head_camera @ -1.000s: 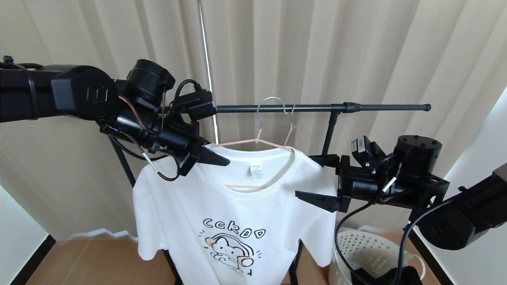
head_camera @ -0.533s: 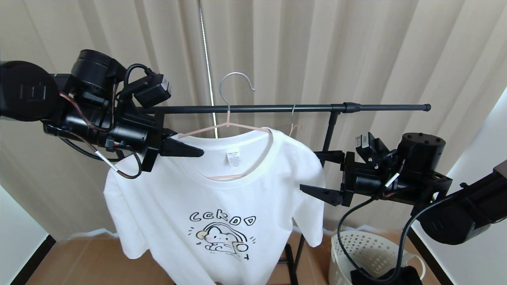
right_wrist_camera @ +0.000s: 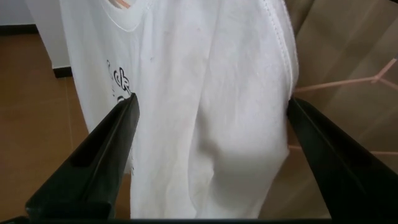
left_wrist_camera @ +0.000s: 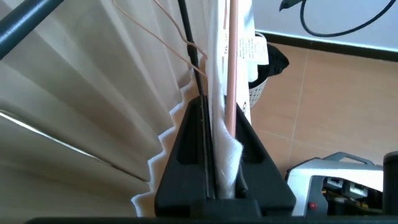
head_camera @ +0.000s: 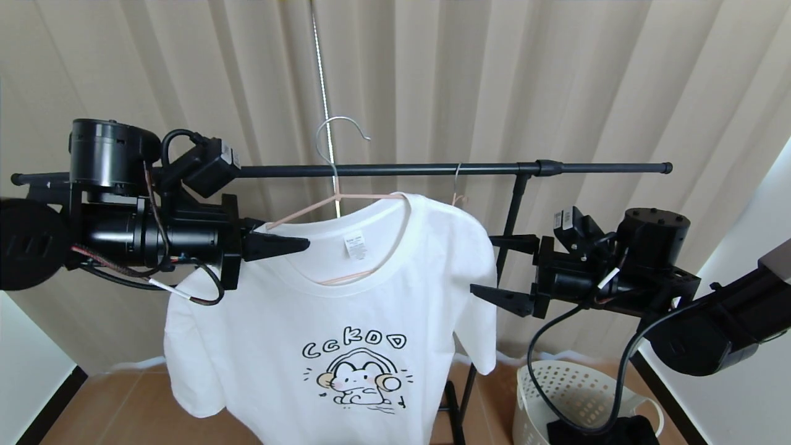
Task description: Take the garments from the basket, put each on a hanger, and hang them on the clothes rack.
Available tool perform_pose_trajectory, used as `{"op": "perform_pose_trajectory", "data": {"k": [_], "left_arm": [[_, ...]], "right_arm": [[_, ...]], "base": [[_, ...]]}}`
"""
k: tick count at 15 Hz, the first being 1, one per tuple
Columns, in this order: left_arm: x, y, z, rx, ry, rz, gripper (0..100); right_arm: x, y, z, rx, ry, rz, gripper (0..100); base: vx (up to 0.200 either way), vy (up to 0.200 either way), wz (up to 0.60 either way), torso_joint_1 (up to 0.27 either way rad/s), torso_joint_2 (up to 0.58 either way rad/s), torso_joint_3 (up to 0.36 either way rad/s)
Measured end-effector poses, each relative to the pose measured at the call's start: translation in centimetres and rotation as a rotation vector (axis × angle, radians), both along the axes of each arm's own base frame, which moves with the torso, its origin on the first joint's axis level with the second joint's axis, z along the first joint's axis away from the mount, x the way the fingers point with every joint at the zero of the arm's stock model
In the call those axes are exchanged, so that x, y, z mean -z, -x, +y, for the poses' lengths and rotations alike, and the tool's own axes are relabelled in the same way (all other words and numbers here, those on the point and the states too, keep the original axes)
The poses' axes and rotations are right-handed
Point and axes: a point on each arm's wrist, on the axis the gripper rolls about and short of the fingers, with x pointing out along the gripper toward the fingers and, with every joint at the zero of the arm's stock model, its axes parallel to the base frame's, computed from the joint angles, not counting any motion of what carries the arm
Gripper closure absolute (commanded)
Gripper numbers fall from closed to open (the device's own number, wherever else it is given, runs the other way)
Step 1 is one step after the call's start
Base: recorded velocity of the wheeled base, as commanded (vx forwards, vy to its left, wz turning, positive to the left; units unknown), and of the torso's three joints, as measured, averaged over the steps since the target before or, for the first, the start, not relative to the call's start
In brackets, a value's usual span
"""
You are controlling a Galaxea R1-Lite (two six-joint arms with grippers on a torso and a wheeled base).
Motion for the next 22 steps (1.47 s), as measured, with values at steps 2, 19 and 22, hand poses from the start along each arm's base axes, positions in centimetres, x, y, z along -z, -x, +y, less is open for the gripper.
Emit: {"op": "perform_pose_trajectory", "data": {"k": [2,19,22], "left_arm": [[0.7,0.8,0.0,-0.018,0.041,0.007,100],[3.0,5.1,0.2,-0.038,0.151,-0.053,100],[2.9,5.0,0.4,-0.045,0.153,-0.067,100]], "right_arm": [[-0.1,-0.2,-0.4,0.013,-0.001,-0.004,0],[2.3,-2.1,-0.7,0.064,0.039,0.003,100],[2.1,-2.4,-1.2,0.079,0.036,-0.007,100]], "base": [[0.0,0.0,0.0,0.0,0.0,0.0],[0.0,0.0,0.0,0.0,0.0,0.0],[0.0,0.0,0.0,0.0,0.0,0.0]]}}
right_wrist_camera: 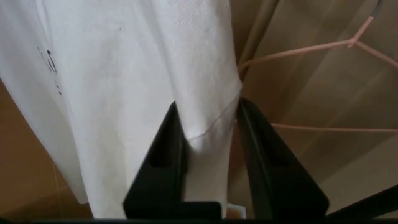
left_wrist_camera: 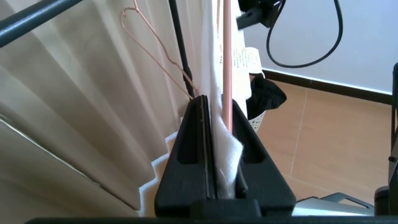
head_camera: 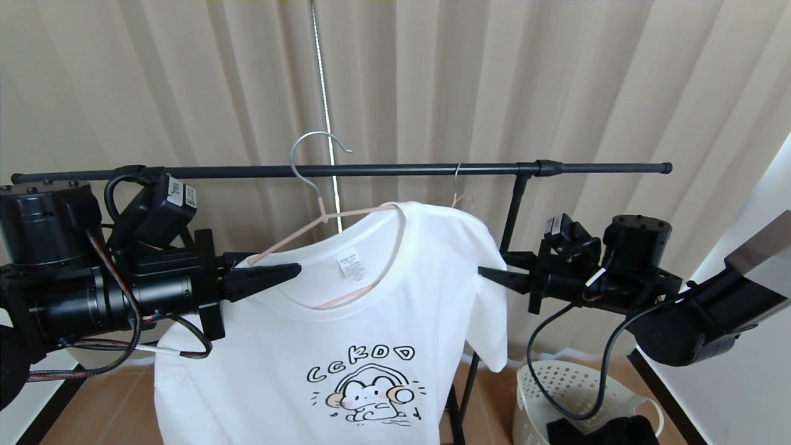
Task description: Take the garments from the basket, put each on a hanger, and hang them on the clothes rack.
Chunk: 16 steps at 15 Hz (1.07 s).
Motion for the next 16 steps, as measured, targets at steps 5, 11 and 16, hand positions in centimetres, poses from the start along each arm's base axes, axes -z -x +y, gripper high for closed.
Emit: {"op": "perform_pose_trajectory", "data": {"k": [5,11,16], "left_arm": [[0.0,0.0,0.1,-0.005,0.001,-0.003,100],[0.0,0.0,0.2,-0.008,0.001,-0.002,100],[0.0,-0.1,0.4,-0.021,0.011,0.01,100]], "right_arm": [[-0.5,-0.9,-1.3,0.04,-0.006,-0.024,100],[-0.6,-2.0,-2.6,0.077,-0.01,-0.032,100],[-0.5,-2.3,-2.8,0.097,-0.008,-0.032,100]], "base": [[0.0,0.0,0.0,0.0,0.0,0.0],[0.0,0.0,0.0,0.0,0.0,0.0],[0.0,0.0,0.0,0.0,0.0,0.0]]}}
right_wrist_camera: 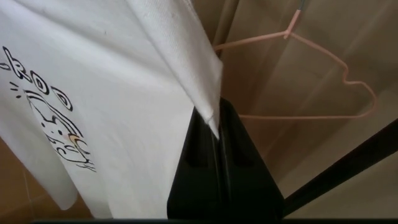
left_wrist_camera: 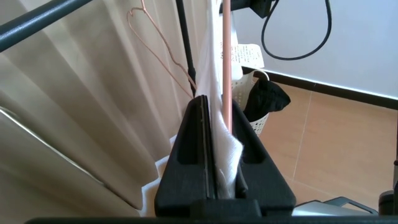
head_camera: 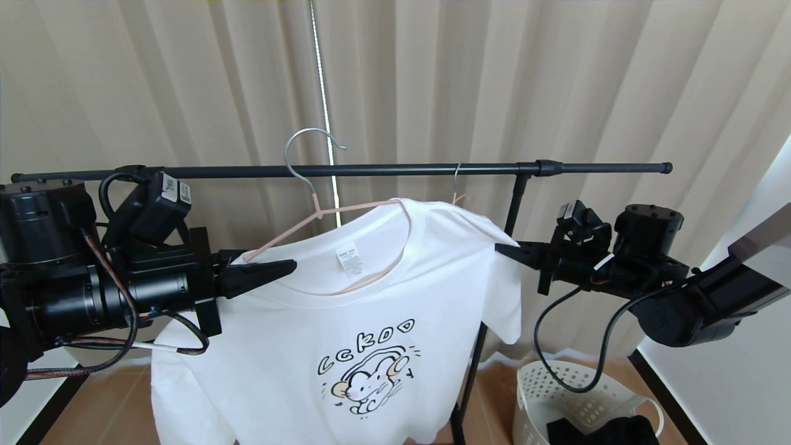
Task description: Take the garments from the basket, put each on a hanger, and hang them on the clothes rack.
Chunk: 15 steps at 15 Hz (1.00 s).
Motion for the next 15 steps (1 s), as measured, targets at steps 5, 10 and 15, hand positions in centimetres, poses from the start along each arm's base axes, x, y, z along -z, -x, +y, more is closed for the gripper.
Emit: {"op": "perform_pose_trajectory", "data": {"k": [5,10,15], "left_arm": [[0.0,-0.2,0.0,-0.003,0.003,0.002,100],[0.0,-1.0,0.5,-0.036,0.015,0.028,100],[0.7,-2.1,0.7,-0.12,0.002,0.062,100]], "right_arm": [[0.3,0.3,0.3,0.016,0.006,0.002,100],[0.0,0.4,0.4,0.016,0.001,-0.016,0],[0.0,0.3,0.5,0.014,-0.002,-0.033,0]], "base": [[0.0,0.0,0.0,0.0,0.0,0.0],[0.0,0.0,0.0,0.0,0.0,0.0],[0.0,0.0,0.0,0.0,0.0,0.0]]}}
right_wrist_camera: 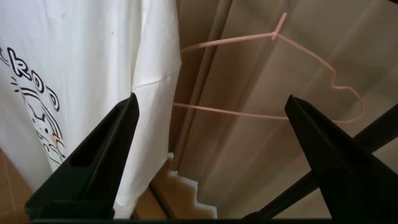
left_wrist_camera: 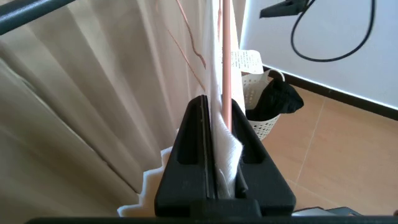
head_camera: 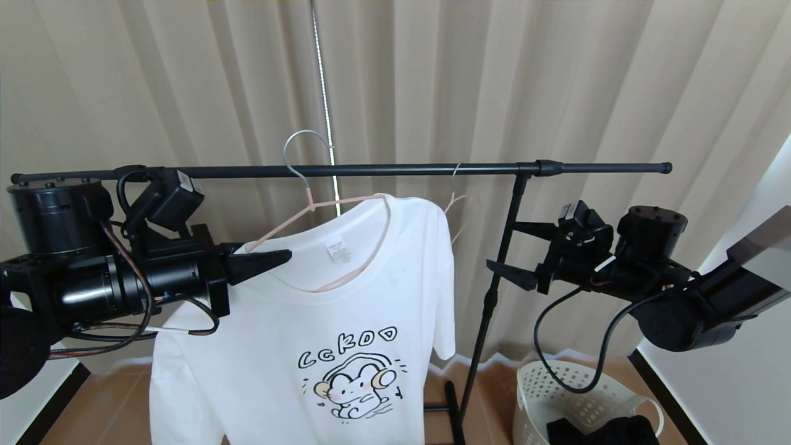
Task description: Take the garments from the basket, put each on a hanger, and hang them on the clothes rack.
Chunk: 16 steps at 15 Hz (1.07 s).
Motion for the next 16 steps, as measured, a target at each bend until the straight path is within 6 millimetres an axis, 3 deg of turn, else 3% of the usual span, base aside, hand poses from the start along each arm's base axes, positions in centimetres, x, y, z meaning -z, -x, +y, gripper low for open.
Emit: {"op": "perform_pose_trajectory", "data": {"k": [7,12,16], "left_arm": [[1.3,-0.4,-0.5,0.014,-0.049,0.136,100],[2.6,-0.6,-0.8,-0.089,-0.292,0.153,100],[3.8,-1.4,-1.3,-0.136,-0.36,0.176,100]], "right_arm": [[0.2,0.0,0.4,-0.004,0.001,0.003,0],[0.4,-0.2,0.5,0.002,0.004,0.01,0],[0.6,-0.2,0.5,0.003,0.004,0.012,0]], "base": [[0.0,0.0,0.0,0.0,0.0,0.0],[0.0,0.0,0.0,0.0,0.0,0.0],[0.0,0.0,0.0,0.0,0.0,0.0]]}}
